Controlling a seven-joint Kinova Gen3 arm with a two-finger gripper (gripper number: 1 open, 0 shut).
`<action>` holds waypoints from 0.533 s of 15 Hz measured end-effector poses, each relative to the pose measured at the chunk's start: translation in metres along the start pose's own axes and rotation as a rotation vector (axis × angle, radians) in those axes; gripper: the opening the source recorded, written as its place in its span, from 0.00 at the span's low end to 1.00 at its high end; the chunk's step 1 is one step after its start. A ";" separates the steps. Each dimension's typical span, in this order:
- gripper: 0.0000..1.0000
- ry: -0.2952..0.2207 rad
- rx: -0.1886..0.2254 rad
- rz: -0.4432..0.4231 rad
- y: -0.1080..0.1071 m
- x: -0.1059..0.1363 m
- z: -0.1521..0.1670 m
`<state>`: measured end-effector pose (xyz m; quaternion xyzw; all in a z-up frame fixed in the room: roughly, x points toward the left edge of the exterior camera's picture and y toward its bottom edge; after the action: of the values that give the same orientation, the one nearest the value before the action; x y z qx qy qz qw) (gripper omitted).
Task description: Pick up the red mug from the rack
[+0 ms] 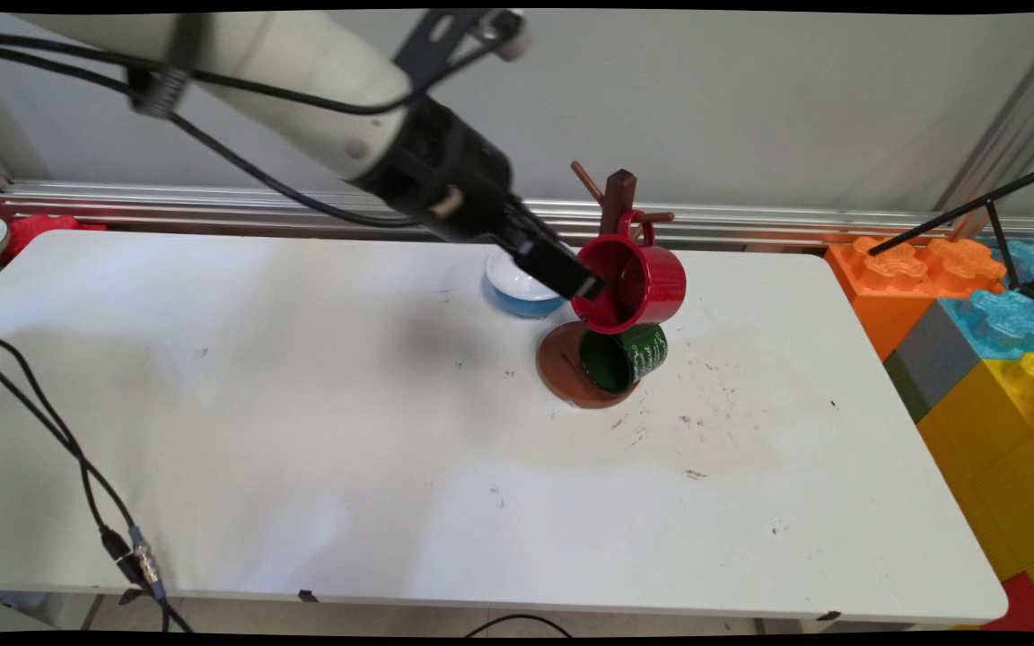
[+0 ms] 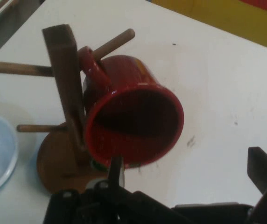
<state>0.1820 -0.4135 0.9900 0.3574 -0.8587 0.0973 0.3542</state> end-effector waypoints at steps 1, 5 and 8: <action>1.00 0.004 0.002 -0.014 0.005 0.003 0.010; 1.00 0.016 0.009 -0.056 0.018 0.008 0.043; 1.00 0.029 0.013 -0.073 0.022 0.008 0.060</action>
<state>0.1306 -0.4270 0.9540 0.3893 -0.8392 0.0953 0.3675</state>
